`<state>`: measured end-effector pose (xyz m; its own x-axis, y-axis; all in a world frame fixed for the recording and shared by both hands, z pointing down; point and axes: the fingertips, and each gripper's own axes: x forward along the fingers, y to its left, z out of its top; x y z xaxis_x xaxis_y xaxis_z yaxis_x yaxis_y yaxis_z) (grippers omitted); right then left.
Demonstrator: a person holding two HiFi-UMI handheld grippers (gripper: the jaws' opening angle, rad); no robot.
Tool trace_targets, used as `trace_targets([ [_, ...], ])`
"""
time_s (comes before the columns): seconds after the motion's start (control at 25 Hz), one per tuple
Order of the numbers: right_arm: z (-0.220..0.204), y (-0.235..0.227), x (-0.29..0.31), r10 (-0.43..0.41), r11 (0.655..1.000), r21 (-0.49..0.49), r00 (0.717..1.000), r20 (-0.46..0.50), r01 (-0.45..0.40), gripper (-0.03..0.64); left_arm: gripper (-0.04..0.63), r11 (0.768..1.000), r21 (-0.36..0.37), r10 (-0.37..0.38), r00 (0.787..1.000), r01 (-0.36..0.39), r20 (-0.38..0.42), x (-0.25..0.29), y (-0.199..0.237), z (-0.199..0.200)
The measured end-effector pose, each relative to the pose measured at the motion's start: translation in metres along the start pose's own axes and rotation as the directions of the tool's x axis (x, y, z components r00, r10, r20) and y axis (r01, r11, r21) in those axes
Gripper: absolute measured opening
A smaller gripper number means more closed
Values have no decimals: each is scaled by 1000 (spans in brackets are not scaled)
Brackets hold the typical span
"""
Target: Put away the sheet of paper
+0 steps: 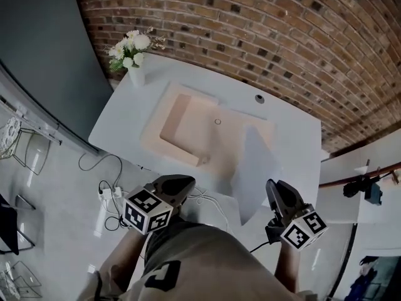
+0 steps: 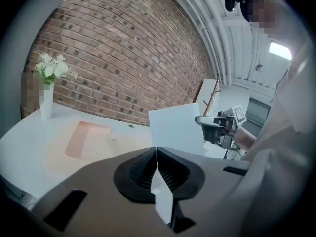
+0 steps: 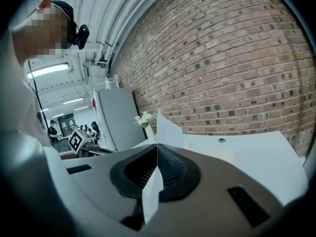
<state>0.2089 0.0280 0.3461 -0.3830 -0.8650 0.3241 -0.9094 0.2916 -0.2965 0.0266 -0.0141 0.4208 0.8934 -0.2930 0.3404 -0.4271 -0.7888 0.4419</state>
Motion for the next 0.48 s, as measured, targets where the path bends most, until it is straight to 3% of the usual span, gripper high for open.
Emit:
trace_targets([
  [0.48, 22, 18, 57, -84, 996, 16, 996, -12, 84, 23, 18, 998, -45, -41, 999, 41, -4, -19, 76, 14],
])
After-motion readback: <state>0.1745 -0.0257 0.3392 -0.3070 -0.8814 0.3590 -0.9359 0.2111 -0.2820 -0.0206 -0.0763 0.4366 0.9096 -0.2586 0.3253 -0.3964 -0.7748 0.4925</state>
